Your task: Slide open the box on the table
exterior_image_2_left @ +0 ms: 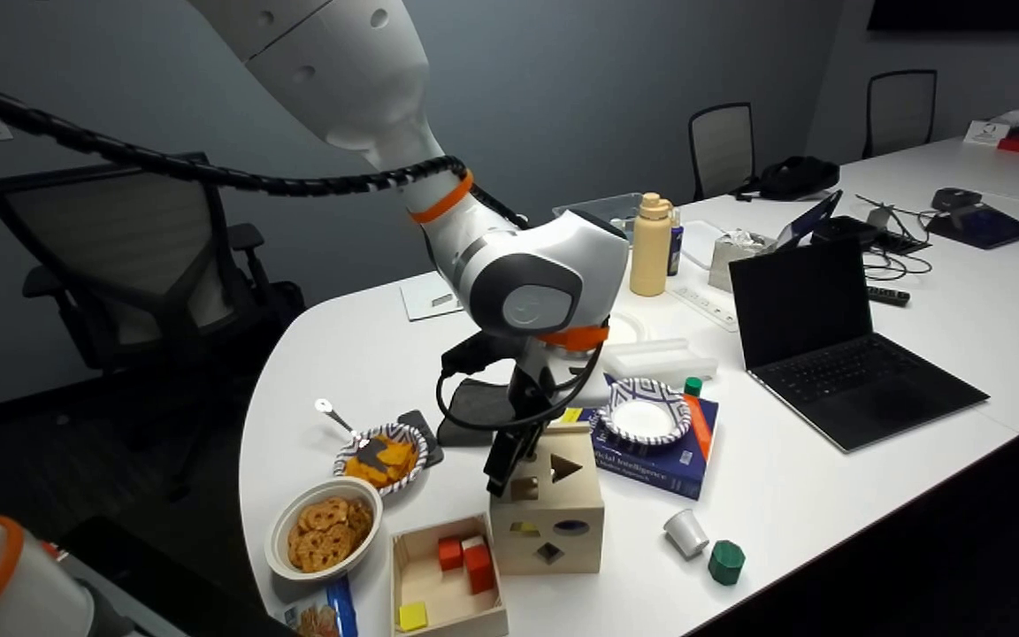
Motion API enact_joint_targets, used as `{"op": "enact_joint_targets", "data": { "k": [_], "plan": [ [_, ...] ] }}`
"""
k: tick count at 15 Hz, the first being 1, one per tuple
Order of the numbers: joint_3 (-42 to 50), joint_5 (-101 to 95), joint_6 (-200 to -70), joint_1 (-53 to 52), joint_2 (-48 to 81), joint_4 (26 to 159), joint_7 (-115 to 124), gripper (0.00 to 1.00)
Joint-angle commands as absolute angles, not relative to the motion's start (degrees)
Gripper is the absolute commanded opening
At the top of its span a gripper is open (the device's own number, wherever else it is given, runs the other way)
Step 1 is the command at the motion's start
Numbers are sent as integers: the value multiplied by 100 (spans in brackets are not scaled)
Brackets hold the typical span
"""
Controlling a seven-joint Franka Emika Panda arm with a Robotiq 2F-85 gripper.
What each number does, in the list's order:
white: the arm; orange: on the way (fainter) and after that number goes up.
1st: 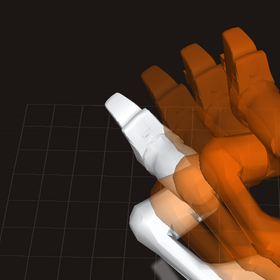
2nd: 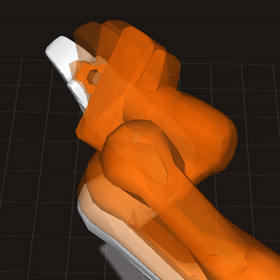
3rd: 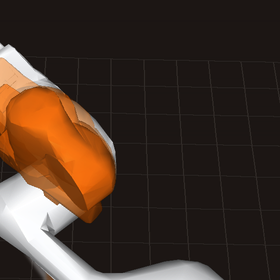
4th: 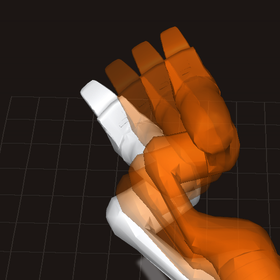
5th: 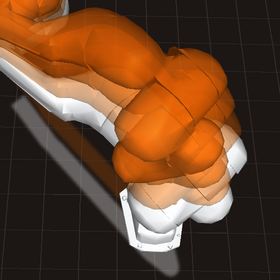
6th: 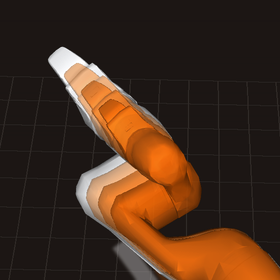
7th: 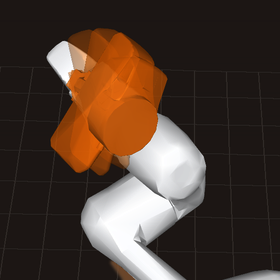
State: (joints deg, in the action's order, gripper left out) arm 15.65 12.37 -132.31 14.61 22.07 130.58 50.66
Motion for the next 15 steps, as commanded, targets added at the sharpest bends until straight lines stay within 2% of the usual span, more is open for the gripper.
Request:
{"op": "enact_joint_targets", "data": {
  "k": [1,15],
  "plan": [
    [1649,1255,-13345,1357,2339,12891,5097,100],
    [1746,1255,-13374,1388,2497,12599,5109,100]
  ]
}}
